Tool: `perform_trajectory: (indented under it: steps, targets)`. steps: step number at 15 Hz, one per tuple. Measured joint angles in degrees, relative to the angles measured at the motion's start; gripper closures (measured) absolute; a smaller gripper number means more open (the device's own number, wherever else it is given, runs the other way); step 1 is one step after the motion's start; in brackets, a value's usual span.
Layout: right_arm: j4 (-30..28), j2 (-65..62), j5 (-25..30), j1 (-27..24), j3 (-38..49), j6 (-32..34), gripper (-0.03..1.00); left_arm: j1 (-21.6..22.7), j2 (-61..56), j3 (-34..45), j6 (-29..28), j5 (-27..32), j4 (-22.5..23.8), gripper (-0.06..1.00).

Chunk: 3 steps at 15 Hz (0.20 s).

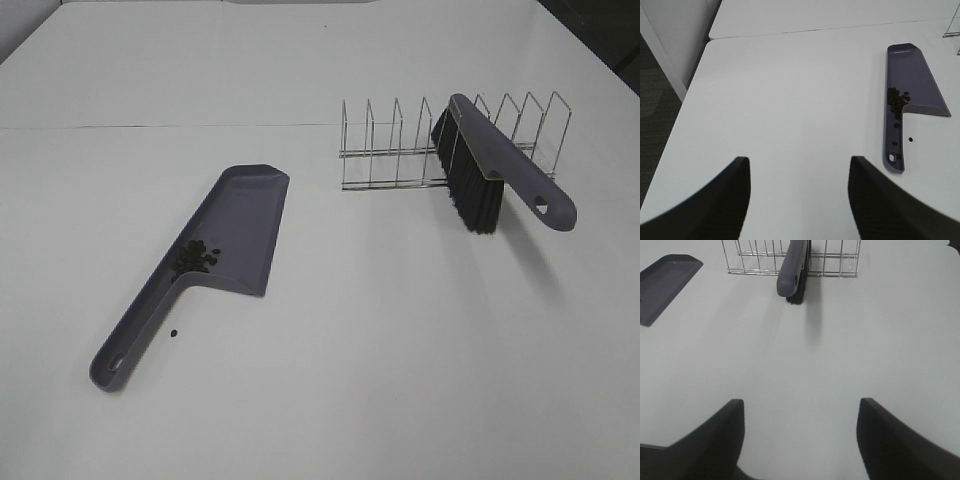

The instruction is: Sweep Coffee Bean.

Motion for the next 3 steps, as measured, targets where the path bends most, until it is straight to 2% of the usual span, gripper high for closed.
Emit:
perform_trajectory:
  steps: [3]
  targets:
    - [0.0,0.0,0.0,0.0,0.0,0.0,0.41,0.0,0.0,0.0,0.0,0.0,0.0,0.43]
